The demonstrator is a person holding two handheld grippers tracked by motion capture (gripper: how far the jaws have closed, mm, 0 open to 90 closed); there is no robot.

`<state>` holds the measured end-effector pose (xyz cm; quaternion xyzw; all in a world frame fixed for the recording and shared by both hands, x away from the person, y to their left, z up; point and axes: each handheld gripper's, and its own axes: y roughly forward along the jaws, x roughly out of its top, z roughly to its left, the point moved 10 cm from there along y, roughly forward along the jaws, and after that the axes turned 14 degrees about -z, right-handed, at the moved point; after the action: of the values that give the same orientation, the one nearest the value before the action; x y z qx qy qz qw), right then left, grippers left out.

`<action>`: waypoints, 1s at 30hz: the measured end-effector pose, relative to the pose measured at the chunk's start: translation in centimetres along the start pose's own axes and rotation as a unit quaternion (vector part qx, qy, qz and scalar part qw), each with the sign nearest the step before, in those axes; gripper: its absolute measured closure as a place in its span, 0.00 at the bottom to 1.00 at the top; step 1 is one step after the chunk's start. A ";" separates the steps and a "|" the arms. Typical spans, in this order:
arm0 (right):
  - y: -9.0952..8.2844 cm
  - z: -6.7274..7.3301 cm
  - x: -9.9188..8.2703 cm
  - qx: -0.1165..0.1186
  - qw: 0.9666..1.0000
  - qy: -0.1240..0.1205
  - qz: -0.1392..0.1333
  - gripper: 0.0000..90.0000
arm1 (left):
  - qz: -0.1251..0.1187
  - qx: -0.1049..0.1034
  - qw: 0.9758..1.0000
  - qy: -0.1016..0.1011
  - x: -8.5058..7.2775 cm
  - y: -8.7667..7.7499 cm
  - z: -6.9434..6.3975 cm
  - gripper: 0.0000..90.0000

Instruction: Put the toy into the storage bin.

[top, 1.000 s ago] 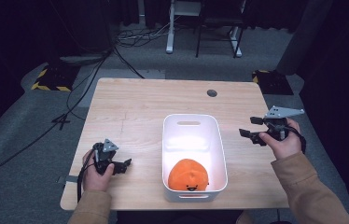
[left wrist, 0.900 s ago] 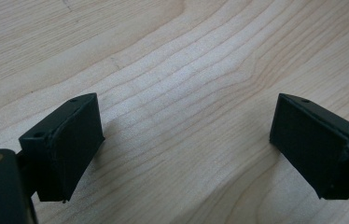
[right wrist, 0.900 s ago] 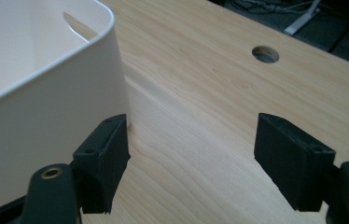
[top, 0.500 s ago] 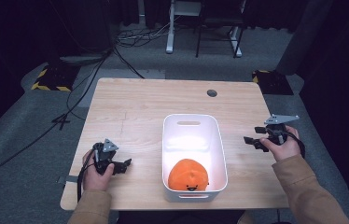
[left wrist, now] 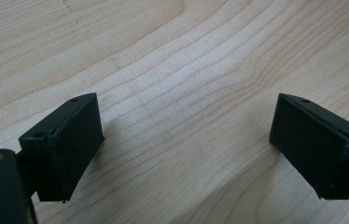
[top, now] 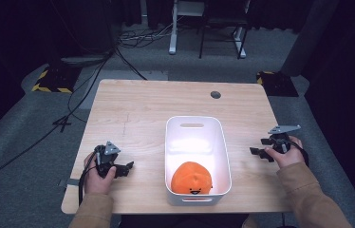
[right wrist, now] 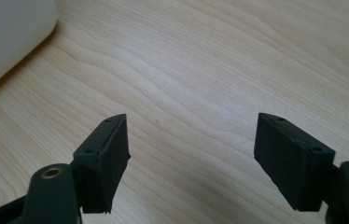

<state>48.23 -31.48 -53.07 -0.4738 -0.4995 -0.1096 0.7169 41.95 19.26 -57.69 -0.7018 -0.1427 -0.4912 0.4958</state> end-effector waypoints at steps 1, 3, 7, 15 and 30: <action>0.0 -0.1 -0.2 0.000 1.000 -0.003 0.003 0.30 | 0.000 0.000 1.000 0.000 0.0 0.0 0.0 0.11; 0.2 -0.1 -0.8 0.003 1.000 0.000 0.005 0.30 | 0.000 0.000 1.000 0.000 0.0 0.0 0.0 0.11; 0.3 0.0 -1.7 0.004 1.000 0.006 0.008 0.30 | 0.000 0.001 1.000 0.001 0.0 0.0 0.0 0.11; 0.5 0.0 -3.5 0.005 1.000 0.001 0.009 0.30 | 0.000 0.000 1.000 0.000 0.0 0.0 0.0 0.11; 1.4 0.4 -3.9 0.001 0.998 -0.039 -0.054 0.15 | 0.000 0.000 1.000 0.000 0.0 0.0 0.0 0.11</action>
<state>47.04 -31.68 -57.07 -0.4490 -0.5525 -0.1292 0.6903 41.96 19.26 -57.69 -0.7015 -0.1428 -0.4915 0.4959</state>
